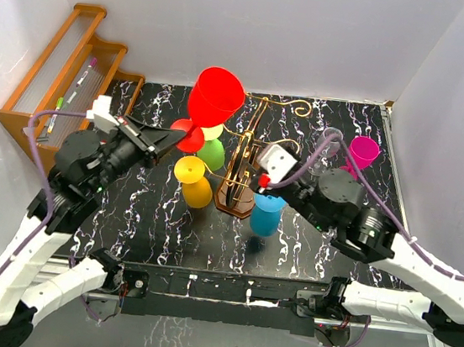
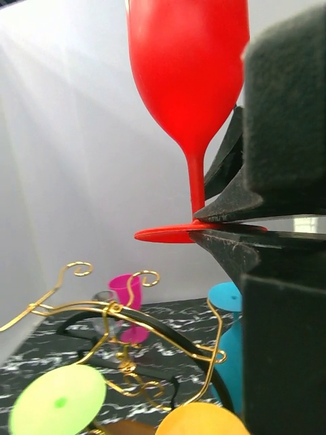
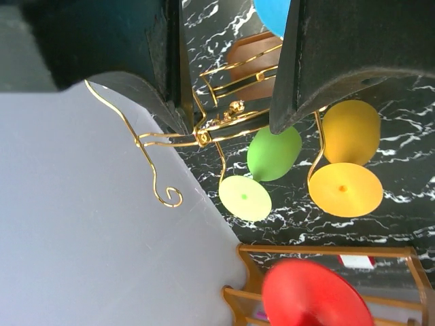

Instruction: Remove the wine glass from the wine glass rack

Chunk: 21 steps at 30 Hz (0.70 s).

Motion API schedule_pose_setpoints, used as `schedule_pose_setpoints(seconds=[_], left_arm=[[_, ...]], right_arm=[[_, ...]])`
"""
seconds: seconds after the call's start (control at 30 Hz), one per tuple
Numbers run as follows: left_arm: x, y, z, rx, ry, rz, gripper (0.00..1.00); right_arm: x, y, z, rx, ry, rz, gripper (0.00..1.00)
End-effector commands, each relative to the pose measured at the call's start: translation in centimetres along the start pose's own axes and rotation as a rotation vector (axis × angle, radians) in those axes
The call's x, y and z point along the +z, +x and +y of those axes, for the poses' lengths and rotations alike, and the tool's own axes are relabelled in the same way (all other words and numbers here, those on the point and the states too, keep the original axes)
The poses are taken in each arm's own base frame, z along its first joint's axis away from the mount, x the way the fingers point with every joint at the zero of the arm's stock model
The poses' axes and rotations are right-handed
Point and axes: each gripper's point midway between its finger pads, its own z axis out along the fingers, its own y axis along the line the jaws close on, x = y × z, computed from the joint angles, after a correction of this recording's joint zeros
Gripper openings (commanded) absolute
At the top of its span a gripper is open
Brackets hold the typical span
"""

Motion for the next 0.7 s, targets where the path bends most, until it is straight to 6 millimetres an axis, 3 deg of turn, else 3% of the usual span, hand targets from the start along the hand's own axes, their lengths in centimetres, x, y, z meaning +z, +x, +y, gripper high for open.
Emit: schedule_pose_setpoints(seconds=[0.0,0.13,0.27,0.37,0.43,0.57,0.67], left_arm=[[-2.3,-3.2,-0.1,0.146,-0.002,-0.185,0.0],[-4.6,-4.6,1.7,0.293,-0.086,-0.26,0.0],[-7.0,-5.8,3.3,0.391,-0.177,-0.317,0.0],[-8.8,-6.6,3.7,0.428,-0.223,-0.356,0.0],[-9.8,-7.0,3.9,0.441,-0.242,-0.378,0.0],[-10.7,-7.2,4.4,0.455,-0.26,-0.393,0.0],[-10.4,-7.0,4.2,0.471,-0.245,-0.379,0.0]], right_arm=[[-1.9,0.5,-1.0,0.165,0.062,0.033,0.51],[-1.5,1.3,-2.8,0.277,0.192,0.135,0.52],[1.1,1.6,-4.8,0.297,0.275,0.268,0.48],[4.9,2.8,-7.9,0.434,0.223,0.305,0.39],[6.1,3.7,-11.2,0.529,0.24,0.307,0.31],[8.1,2.2,-13.7,0.7,0.164,0.235,0.19],[8.3,0.0,-13.6,0.861,-0.039,0.152,0.08]])
